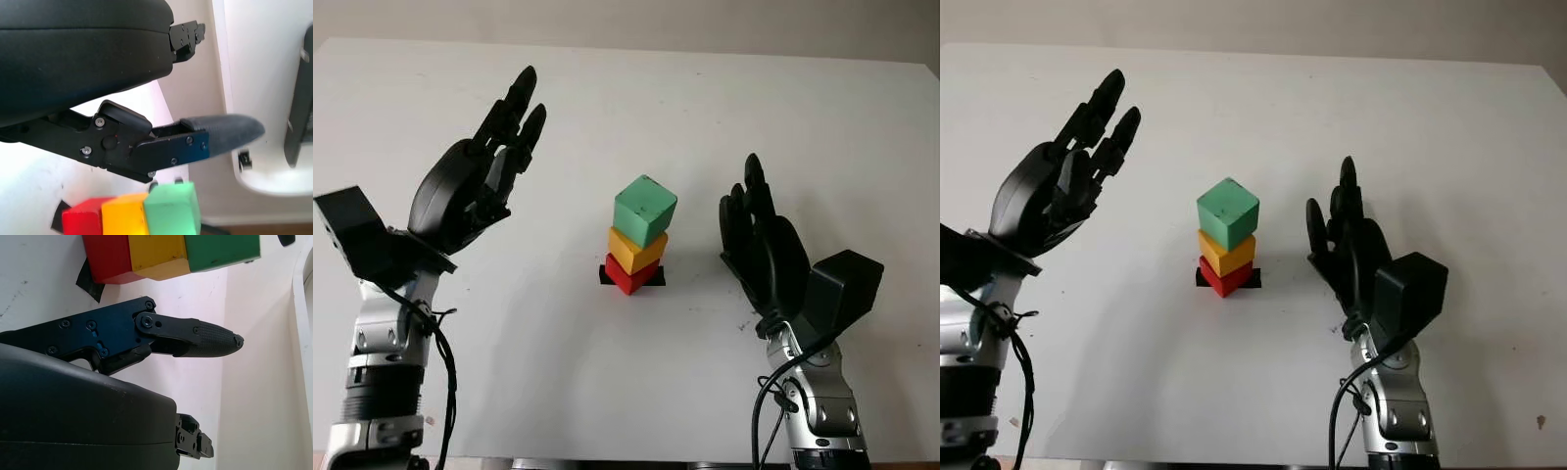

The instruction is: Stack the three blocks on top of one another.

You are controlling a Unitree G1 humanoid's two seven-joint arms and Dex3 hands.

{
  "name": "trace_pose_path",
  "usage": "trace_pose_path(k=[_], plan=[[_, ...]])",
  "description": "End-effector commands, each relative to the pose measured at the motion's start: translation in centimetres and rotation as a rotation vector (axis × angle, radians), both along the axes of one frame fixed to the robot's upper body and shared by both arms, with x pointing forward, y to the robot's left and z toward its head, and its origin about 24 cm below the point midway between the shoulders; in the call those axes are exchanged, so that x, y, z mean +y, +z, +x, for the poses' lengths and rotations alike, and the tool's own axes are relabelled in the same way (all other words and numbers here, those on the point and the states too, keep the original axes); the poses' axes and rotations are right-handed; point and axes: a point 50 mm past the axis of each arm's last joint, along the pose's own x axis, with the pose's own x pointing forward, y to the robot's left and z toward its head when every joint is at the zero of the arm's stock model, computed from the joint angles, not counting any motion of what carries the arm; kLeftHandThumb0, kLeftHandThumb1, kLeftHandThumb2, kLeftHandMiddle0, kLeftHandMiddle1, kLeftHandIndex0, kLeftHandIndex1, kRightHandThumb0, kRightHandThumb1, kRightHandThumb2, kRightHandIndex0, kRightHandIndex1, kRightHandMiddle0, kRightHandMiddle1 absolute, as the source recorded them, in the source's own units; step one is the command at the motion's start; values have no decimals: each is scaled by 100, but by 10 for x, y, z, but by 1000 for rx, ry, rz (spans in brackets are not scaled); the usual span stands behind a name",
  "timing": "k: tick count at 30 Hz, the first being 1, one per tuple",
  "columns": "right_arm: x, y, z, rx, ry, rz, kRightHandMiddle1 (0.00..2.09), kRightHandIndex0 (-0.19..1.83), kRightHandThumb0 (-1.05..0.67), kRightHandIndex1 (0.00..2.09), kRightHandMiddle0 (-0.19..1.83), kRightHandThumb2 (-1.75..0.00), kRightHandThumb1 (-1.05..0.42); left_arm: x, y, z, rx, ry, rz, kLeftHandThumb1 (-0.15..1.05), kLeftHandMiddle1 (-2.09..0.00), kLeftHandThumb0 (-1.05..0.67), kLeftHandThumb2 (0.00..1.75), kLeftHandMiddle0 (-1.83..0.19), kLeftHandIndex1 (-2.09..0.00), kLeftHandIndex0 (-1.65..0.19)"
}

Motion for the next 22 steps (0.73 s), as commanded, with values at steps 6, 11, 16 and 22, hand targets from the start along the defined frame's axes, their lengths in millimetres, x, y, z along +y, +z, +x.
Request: trace_pose_path(k=[6,11,16,22], plan=[[-3,3,3,-8,-11,-19,0,-19,-71,0,-19,-54,-105,-14,-25,-27,18,100,-47,105,0,-77,83,19,0,19],[-4,3,3,-14,-19,-28,0,-19,-69,0,-19,-56,-105,-24,-41,-33,74,139,-81,105,0,-75,85,19,0,19],[-5,4,3,-21,-20,-35,0,-19,-70,0,-19,-56,-105,-28,-52,-36,108,158,-90,105,0,-76,85,19,0,19],[-5,4,4,-20,-19,-42,0,-19,-71,0,-19,-56,-105,-25,-54,-39,119,180,-109,105,0,-76,84,19,0,19]])
